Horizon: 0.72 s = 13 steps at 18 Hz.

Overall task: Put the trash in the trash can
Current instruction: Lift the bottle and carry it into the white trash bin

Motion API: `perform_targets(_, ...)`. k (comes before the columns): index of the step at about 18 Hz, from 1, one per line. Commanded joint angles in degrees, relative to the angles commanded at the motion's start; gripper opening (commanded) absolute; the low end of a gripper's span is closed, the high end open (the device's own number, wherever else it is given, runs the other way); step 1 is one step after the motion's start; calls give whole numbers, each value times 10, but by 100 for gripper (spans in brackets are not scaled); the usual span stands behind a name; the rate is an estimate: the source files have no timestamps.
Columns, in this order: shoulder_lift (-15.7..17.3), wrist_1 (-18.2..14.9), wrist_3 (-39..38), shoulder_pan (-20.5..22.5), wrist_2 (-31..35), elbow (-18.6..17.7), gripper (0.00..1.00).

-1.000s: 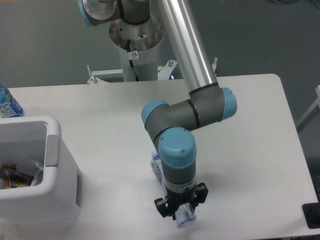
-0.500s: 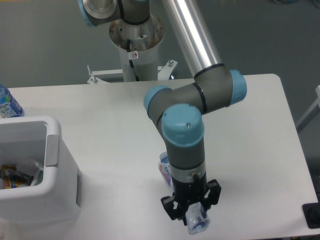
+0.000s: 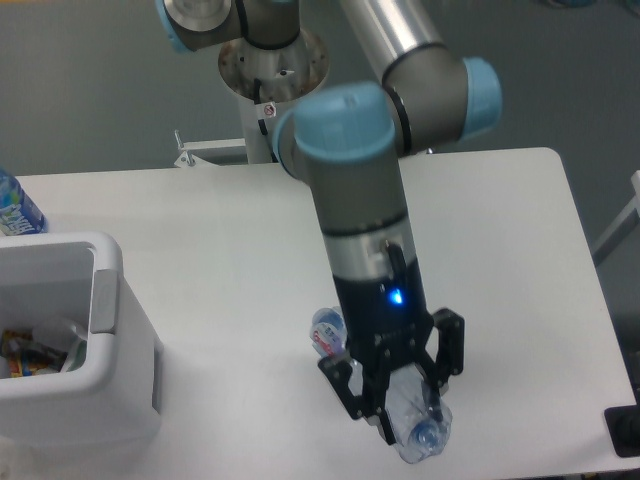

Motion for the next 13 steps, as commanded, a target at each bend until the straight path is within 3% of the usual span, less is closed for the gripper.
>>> perform_targets(7, 46, 0, 0, -53, 1, -2, 55)
perform_targets(13, 48, 0, 2, -134, 1, -9, 55)
